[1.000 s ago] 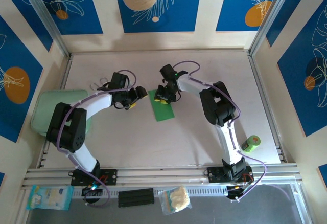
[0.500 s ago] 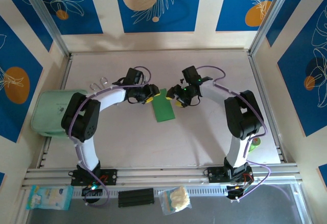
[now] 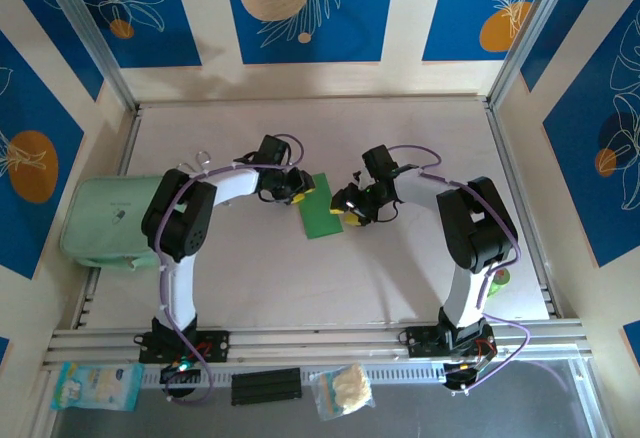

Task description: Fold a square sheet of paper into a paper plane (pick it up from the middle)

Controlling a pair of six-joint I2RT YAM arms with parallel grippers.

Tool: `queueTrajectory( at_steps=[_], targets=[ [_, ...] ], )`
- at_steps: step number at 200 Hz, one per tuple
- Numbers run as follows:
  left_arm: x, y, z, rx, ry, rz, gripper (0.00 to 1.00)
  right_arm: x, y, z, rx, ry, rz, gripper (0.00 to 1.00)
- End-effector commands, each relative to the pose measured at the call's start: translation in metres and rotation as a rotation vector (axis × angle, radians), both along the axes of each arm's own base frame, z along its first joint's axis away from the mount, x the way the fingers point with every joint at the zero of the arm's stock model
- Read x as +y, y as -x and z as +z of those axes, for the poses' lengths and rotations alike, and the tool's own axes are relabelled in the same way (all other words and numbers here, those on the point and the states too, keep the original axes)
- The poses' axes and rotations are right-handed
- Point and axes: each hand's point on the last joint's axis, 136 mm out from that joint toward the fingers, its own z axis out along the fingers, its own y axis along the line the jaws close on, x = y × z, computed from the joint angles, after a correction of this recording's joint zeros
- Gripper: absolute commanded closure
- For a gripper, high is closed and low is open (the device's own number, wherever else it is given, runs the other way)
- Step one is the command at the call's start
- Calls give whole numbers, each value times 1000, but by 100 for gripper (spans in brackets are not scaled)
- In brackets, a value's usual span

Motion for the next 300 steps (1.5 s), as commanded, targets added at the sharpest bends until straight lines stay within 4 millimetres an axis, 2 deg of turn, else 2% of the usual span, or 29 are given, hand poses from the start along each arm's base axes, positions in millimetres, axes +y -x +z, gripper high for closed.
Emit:
queueTrajectory(
  at_steps=[1, 66, 137, 185, 241, 300],
  targets=[
    [3, 4, -10, 16, -45, -18, 59, -1, 7, -6, 11, -5, 47, 50],
    [14, 15, -28, 59, -97, -14, 60, -6, 19, -17, 27, 43, 92, 50],
    [13, 15, -30, 64, -100, -19, 61, 7, 25, -18, 41, 6, 139, 57],
    [14, 16, -31, 68, -101, -20, 60, 11, 25, -16, 45, -18, 149, 58],
    [14, 17, -32, 69, -102, -21, 61, 13, 18, -3, 32, -92, 115, 64],
    [14, 16, -32, 66, -101, -25, 61, 8, 18, -5, 52, -80, 87, 76]
  ],
)
